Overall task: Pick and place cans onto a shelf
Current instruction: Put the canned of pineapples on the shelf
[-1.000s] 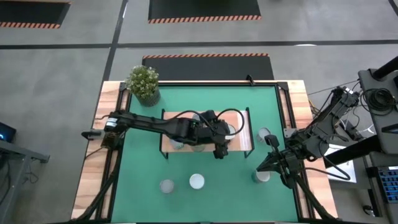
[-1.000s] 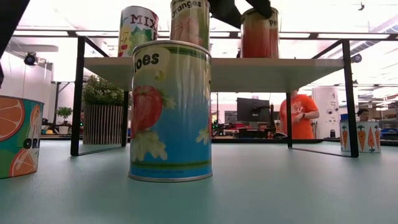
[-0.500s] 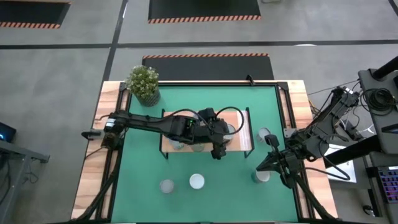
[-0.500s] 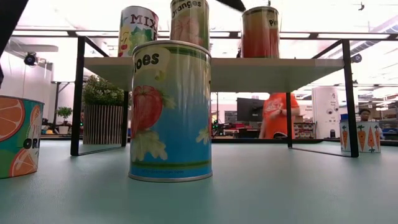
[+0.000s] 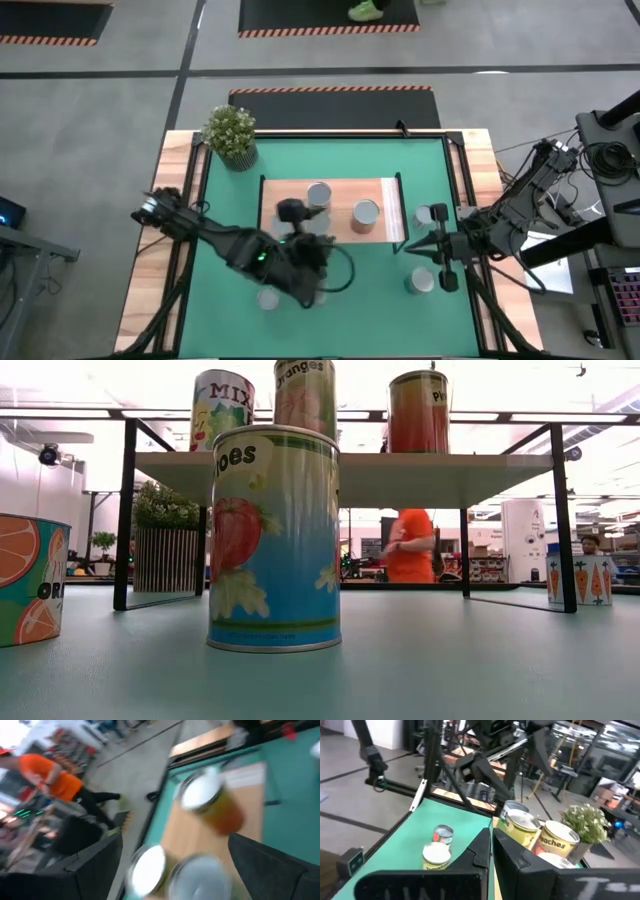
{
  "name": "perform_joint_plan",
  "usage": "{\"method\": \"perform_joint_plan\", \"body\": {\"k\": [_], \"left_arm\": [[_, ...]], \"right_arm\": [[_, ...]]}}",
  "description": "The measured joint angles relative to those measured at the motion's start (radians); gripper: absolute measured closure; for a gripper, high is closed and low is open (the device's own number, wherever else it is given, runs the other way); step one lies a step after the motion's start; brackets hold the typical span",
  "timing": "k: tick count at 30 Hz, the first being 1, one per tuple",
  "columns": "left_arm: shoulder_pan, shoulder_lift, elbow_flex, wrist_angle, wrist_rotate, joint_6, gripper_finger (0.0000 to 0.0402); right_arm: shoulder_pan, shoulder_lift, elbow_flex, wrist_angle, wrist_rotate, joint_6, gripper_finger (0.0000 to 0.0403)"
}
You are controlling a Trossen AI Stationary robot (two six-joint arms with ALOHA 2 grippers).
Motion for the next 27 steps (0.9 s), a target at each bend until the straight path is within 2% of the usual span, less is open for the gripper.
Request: {"method": "perform_joint_plan", "body": {"k": [3,7,13,18,22,27], "left_arm": [[-0.028,-0.095,-0.141,-0.015,-0.077,-0.130,0.0058],[-0.063,-0.245,-0.311,0.032,-0.091,-0.241,0.0058],[-0.118,-0.449,-0.531,0.296,-0.099,-0.178,0.0058],[-0.135,-0.575,-0.703,0.494,-0.158,-0.089,0.0058],[-0.133,-0.663,-0.807,0.496,-0.241,-0.154,0.0058],[-0.137,-0.759,-0.893,0.493,-0.231,-0.220,0.0064]], "right_arm": [[-0.002,0.000,0.000,0.001,0.051,0.051,0.0394],[-0.018,0.000,0.000,-0.019,0.130,0.128,0.0394],[-0.097,0.000,0.000,-0.085,0.150,0.245,0.0394],[-0.165,0.012,0.000,-0.170,0.144,0.358,0.0394],[-0.192,0.013,0.050,-0.312,0.142,0.465,0.0394],[-0.213,0.041,0.143,-0.512,0.106,0.597,0.0394]]}}
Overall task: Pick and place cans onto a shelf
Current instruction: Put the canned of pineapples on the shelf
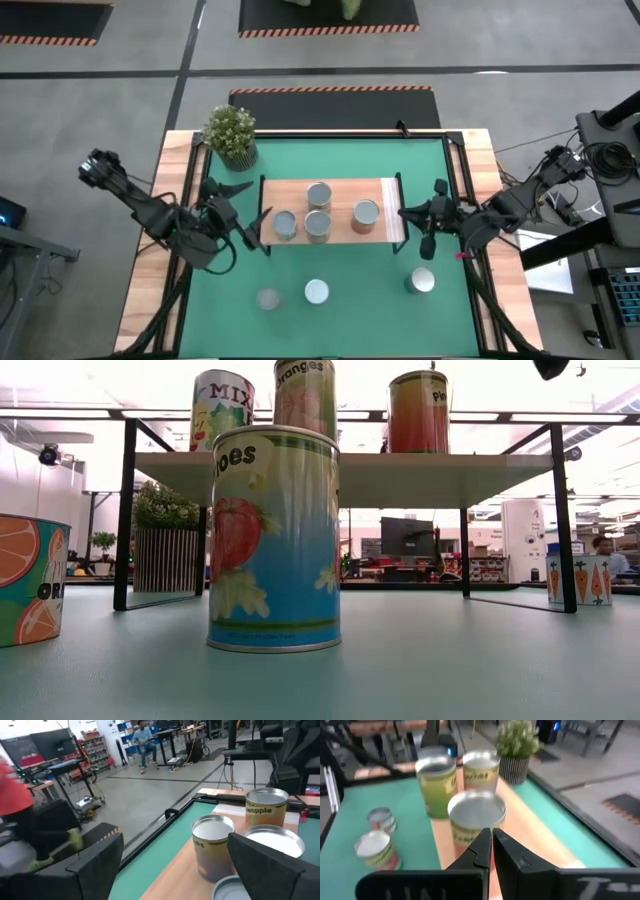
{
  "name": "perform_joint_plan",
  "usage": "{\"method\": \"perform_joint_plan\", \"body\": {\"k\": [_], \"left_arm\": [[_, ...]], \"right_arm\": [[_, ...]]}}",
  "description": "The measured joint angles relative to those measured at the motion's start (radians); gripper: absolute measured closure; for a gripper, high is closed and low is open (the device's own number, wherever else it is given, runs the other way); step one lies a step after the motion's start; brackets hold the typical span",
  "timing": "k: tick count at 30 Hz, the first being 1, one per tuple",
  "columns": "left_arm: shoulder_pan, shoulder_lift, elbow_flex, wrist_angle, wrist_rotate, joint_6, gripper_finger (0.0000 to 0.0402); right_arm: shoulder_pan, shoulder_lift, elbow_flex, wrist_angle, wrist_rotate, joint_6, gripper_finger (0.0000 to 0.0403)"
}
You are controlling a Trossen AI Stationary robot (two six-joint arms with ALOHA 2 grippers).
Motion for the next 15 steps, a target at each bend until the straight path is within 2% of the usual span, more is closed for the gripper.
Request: {"method": "perform_joint_plan", "body": {"k": [7,11,15], "left_arm": [[-0.003,-0.067,-0.087,0.002,0.002,-0.020,0.0091],[-0.003,-0.068,-0.101,0.005,0.002,-0.012,0.0116],[-0.003,-0.072,-0.081,0.011,-0.003,-0.002,0.0158]], "right_arm": [[-0.018,0.136,0.097,-0.164,-0.132,0.074,0.0394],[-0.018,0.220,0.134,-0.167,-0.141,0.073,0.0394],[-0.042,0.287,0.169,-0.168,-0.141,0.064,0.0394]]}}
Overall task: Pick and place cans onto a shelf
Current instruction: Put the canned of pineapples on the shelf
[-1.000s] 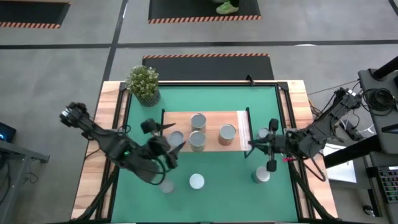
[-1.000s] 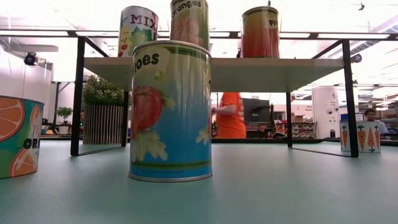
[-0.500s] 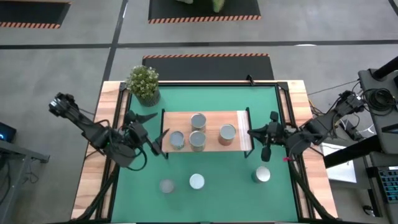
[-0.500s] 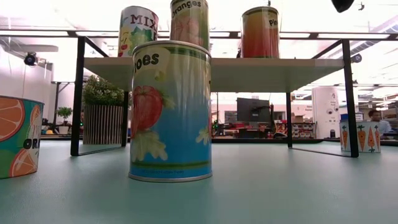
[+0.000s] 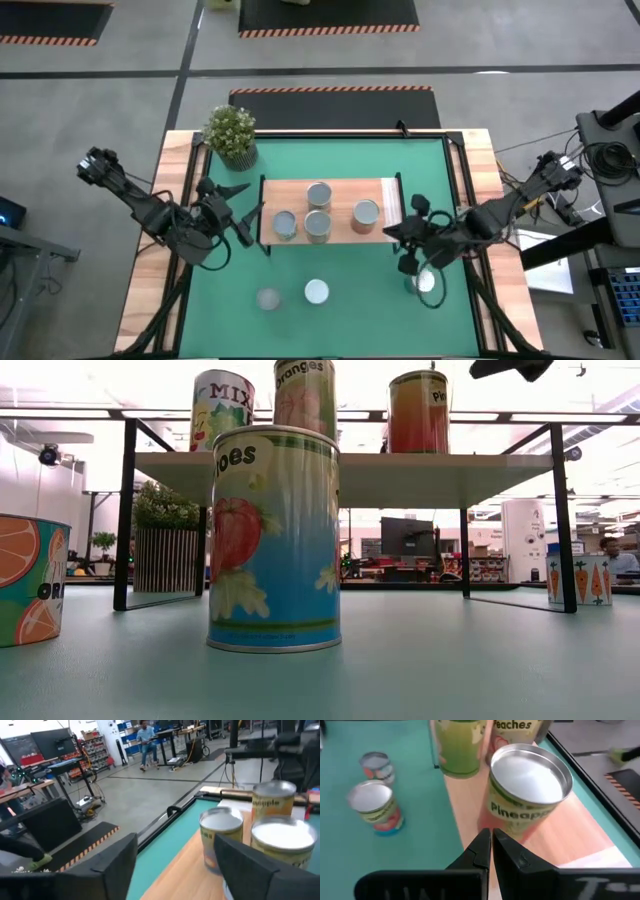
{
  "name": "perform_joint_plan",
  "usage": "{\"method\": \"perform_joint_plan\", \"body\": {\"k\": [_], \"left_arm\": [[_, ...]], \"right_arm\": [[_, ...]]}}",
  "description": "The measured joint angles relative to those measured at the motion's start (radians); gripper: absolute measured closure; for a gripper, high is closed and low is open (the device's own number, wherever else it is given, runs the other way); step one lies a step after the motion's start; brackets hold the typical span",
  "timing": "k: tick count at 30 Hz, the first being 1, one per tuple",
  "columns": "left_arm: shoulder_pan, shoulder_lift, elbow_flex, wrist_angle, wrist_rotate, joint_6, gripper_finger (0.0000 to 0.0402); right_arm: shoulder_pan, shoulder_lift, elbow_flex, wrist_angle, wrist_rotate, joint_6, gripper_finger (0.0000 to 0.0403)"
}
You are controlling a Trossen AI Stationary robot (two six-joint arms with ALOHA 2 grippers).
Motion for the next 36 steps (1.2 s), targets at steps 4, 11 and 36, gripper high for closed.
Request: {"method": "perform_joint_plan", "body": {"k": [4,11,36], "left_arm": [[0.000,-0.001,0.004,0.000,-0.003,-0.021,0.0215],[0.000,-0.001,0.004,-0.001,-0.003,0.020,0.0329],[0.000,0.008,0.004,0.000,-0.003,0.033,0.0401]], "right_arm": [[-0.048,0.058,0.034,-0.036,-0.009,-0.017,0.0394],[-0.135,0.126,0.065,-0.044,-0.079,-0.043,0.0394],[-0.246,0.239,0.084,0.049,-0.155,-0.148,0.0394]]}}
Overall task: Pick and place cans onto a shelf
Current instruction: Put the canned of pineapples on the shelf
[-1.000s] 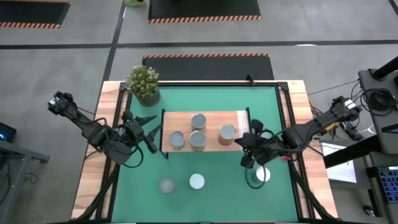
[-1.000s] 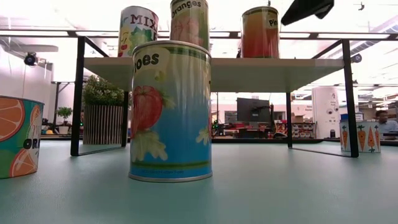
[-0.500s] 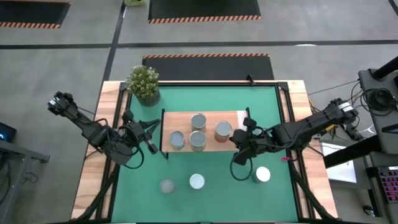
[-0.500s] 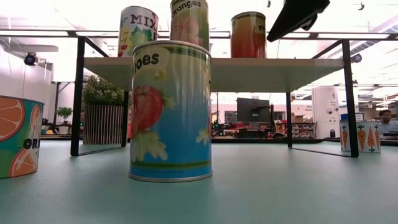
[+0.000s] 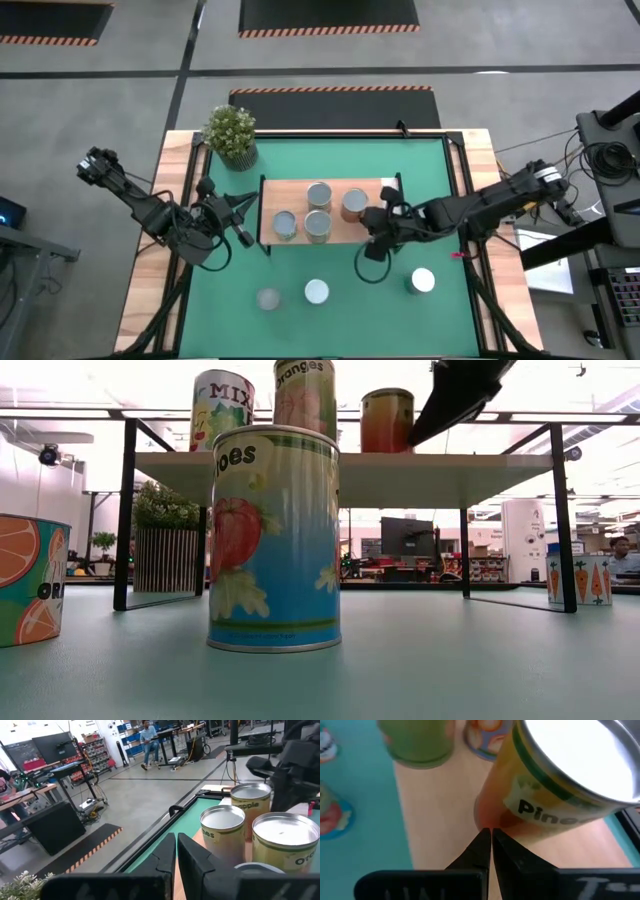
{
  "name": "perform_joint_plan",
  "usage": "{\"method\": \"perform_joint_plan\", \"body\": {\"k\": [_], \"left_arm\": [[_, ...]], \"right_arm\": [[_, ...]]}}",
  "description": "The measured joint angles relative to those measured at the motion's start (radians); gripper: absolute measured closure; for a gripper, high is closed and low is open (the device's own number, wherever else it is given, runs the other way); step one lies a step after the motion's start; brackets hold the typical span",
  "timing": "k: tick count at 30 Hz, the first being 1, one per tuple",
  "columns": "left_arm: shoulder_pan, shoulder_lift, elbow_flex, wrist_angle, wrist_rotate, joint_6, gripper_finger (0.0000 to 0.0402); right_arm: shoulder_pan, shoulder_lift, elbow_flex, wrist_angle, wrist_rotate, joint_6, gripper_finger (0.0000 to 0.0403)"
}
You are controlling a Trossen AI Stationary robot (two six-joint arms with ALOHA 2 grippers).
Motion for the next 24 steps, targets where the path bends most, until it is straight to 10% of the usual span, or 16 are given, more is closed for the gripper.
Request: {"method": "perform_joint_plan", "body": {"k": [24], "left_arm": [[0.000,0.000,0.000,-0.003,0.000,0.000,0.0402]], "right_arm": [[-0.161,0.015,0.011,0.091,-0.002,-0.143,0.0394]]}}
